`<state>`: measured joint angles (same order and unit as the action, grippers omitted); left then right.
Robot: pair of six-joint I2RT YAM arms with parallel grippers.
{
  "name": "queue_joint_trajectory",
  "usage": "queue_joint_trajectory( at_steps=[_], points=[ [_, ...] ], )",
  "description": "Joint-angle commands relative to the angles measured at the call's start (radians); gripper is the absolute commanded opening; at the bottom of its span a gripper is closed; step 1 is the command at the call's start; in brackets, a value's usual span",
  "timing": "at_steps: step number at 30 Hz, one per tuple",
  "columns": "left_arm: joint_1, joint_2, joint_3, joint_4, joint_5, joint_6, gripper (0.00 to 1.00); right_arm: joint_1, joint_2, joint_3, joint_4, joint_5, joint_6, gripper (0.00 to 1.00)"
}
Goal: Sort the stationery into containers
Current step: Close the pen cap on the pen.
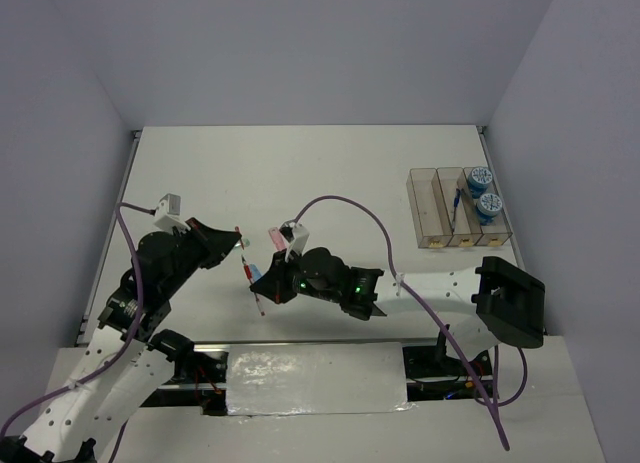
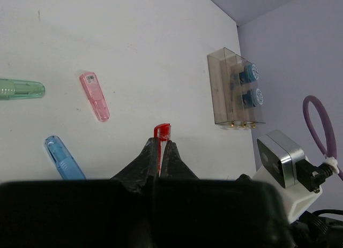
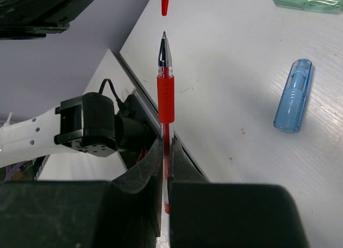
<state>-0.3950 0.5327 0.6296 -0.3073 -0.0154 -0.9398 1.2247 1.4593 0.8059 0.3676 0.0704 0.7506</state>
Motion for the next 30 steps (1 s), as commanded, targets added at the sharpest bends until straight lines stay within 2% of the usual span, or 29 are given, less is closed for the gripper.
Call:
queue_joint_trajectory(
  at_steps=[1, 10, 30],
  points=[
    [-0.004, -0.01, -0.018, 0.069, 0.022, 0.024, 0.0, 0.01, -0.028, 0.015, 0.077, 0.014, 0.001, 0.0],
    [-0.004, -0.008, -0.03, 0.071, 0.02, 0.024, 0.0, 0.007, -0.037, 0.05, 0.024, 0.061, -0.033, 0.0],
    [-0.004, -0.002, -0.039, 0.074, 0.025, 0.03, 0.0, -0.024, -0.039, 0.065, 0.002, 0.06, -0.051, 0.0]
  ],
)
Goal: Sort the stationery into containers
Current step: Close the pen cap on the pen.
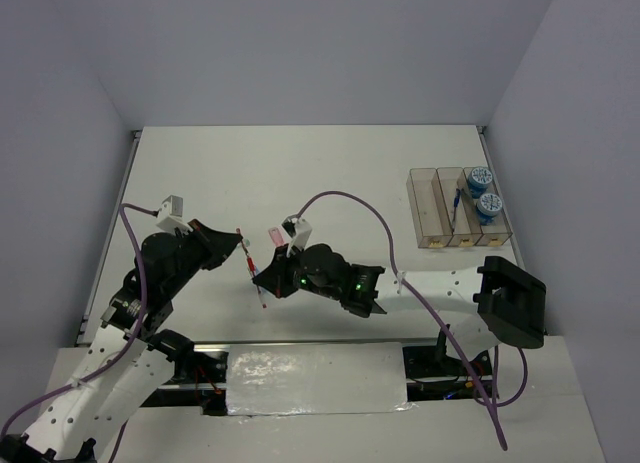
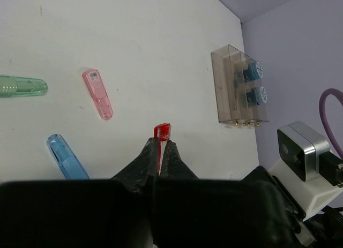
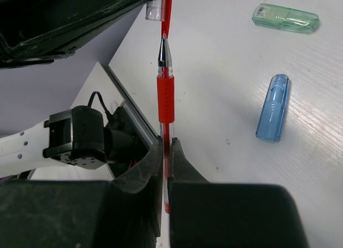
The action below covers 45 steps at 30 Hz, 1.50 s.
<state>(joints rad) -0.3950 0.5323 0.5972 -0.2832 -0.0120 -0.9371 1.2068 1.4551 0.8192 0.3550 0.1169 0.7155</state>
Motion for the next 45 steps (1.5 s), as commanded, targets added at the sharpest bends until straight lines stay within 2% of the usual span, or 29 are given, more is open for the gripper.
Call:
queue_joint_trajectory(
  at_steps=[1, 20, 32, 45],
  points=[
    [-0.004, 0.0, -0.01, 0.052, 0.024, 0.029, 0.0, -0.007, -0.033, 0.054, 0.01, 0.012, -0.017, 0.0],
    [-0.005, 0.0, -0.02, 0.067, 0.041, 0.032, 0.0, -0.029, 0.01, 0.069, 0.025, -0.003, -0.008, 0.0],
    [-0.004, 0.003, 0.032, 0.027, -0.022, 0.061, 0.0, -0.021, 0.025, 0.024, 0.067, -0.065, 0.035, 0.0],
    [-0.004, -0.005, 0.038, 0.027, -0.026, 0.066, 0.0, -0.012, 0.036, 0.032, 0.062, -0.051, 0.032, 0.0]
  ],
)
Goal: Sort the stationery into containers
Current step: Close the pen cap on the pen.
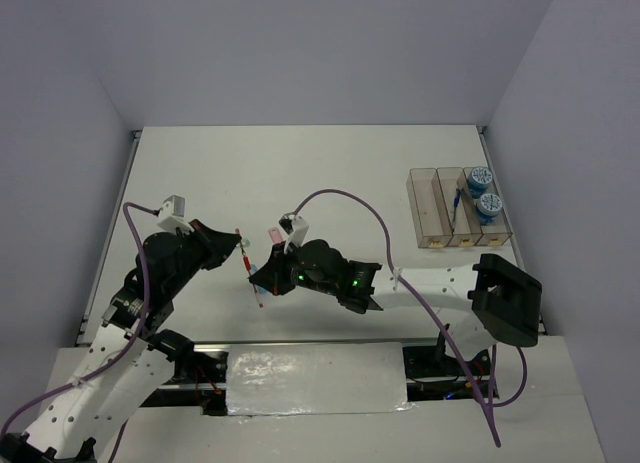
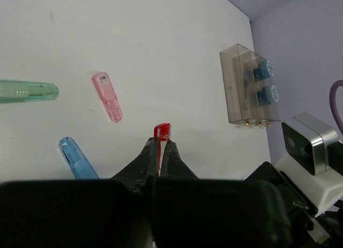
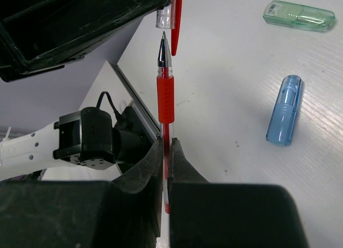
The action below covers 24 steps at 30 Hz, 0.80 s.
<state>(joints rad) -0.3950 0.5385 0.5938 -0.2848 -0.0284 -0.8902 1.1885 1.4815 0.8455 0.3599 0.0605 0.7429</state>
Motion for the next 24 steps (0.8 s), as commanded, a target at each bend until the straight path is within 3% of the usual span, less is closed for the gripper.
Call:
queue_joint_trajectory(
  at_steps=[1, 24],
  points=[
    [-0.004, -0.011, 0.038, 0.029, -0.01, 0.017, 0.0, 0.005, 0.01, 0.007, 0.057, 0.005, 0.003, 0.0],
    [-0.004, -0.029, -0.019, 0.055, 0.021, 0.004, 0.0, -0.01, 0.011, 0.052, 0.016, 0.013, -0.027, 0.0]
  ],
)
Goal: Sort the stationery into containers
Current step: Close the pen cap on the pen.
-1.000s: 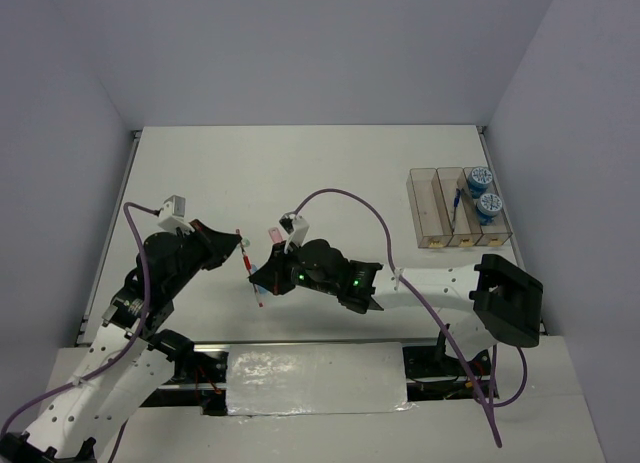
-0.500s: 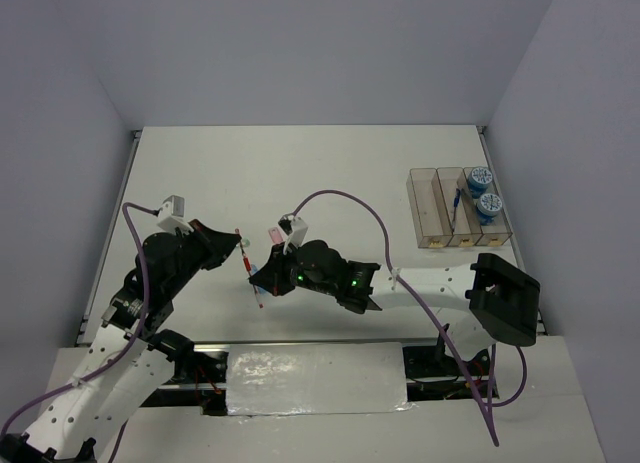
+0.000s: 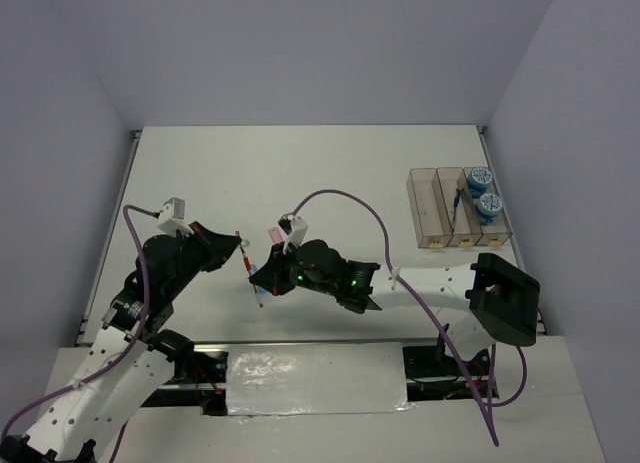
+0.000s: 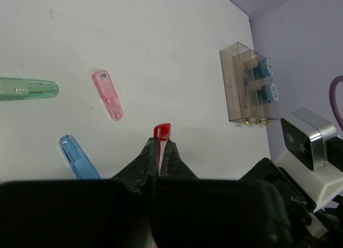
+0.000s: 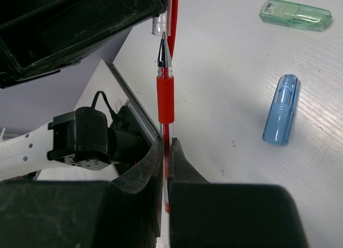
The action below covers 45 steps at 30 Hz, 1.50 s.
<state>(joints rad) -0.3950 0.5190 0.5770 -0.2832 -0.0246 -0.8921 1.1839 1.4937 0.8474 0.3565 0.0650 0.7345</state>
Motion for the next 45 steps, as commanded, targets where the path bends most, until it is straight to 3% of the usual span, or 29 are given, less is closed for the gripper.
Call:
queue_joint_trajectory(
  at_steps=[1, 24, 35, 45],
  points=[
    [-0.004, -0.007, -0.002, 0.053, 0.017, 0.005, 0.0, -0.006, 0.002, 0.054, 0.021, 0.007, -0.018, 0.0],
    [-0.004, -0.033, -0.035, 0.101, 0.071, 0.012, 0.0, -0.052, 0.013, 0.128, -0.022, -0.001, -0.052, 0.0],
    [-0.004, -0.053, -0.094, 0.139, 0.09, -0.027, 0.0, -0.084, 0.037, 0.191, 0.058, 0.018, -0.096, 0.0],
    [-0.004, -0.047, -0.124, 0.171, 0.144, 0.042, 0.0, -0.197, 0.02, 0.245, 0.056, -0.106, -0.118, 0.0]
  ],
)
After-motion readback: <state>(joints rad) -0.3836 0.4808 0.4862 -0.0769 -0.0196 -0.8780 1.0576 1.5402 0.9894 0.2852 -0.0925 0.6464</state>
